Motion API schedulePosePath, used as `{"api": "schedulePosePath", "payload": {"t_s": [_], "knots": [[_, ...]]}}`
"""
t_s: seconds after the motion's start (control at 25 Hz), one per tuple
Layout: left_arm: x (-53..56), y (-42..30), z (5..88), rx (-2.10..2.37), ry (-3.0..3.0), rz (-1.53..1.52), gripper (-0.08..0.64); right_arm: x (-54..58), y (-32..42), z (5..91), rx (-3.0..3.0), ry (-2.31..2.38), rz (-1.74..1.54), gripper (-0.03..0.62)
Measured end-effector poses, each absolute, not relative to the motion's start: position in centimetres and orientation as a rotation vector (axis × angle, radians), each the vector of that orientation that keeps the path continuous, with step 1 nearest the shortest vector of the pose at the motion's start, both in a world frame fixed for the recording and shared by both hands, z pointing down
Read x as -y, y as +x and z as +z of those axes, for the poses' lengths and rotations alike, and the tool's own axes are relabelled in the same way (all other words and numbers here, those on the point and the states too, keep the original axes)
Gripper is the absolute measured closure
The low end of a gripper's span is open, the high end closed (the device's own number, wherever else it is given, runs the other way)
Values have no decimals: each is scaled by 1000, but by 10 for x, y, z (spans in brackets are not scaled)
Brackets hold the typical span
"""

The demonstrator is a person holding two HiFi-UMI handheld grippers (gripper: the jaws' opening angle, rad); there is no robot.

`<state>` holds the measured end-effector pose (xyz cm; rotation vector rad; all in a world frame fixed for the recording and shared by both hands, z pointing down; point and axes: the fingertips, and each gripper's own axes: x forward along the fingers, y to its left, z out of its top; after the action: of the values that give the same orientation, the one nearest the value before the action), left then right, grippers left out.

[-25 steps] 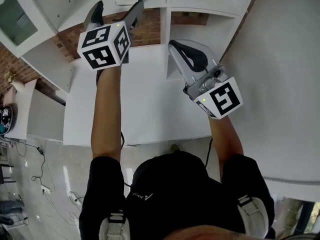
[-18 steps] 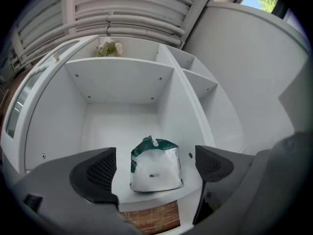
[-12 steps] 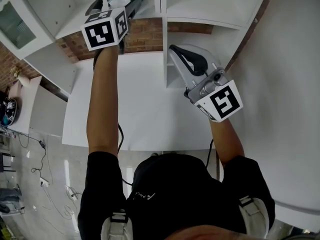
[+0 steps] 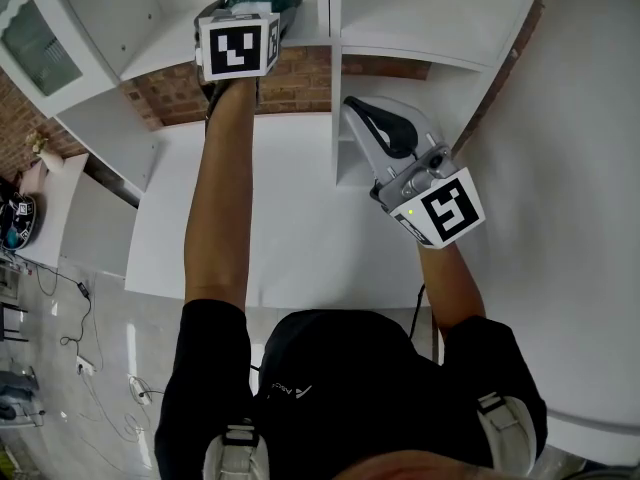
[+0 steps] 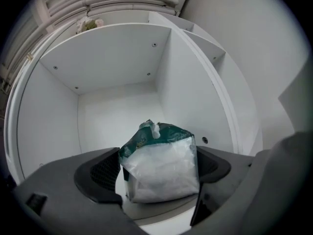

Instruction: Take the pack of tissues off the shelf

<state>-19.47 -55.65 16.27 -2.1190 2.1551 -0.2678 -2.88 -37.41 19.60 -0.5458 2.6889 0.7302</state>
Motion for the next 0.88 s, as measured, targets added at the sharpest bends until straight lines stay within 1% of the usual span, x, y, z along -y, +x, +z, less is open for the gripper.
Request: {"api": "schedulePosePath", "payload": {"t_s": [0.08, 0.24, 0.36, 0.64, 0.88], "knots": [[554, -197, 164, -2158, -2068, -313, 151, 373, -27, 197, -2689, -553, 728, 591], [551, -204, 162, -2159, -1971, -353, 232, 371, -25, 199, -2690, -572, 715, 591], [547, -206, 160, -2163, -1965, -311, 266, 370, -24, 201, -2693, -584, 710, 591], [527, -208, 154, -2152, -2006, -121, 284, 368, -26, 202, -2695, -595, 705, 591], [481, -210, 136, -2068, -2009, 84, 284, 358, -37, 201, -2681, -590, 688, 591]]}}
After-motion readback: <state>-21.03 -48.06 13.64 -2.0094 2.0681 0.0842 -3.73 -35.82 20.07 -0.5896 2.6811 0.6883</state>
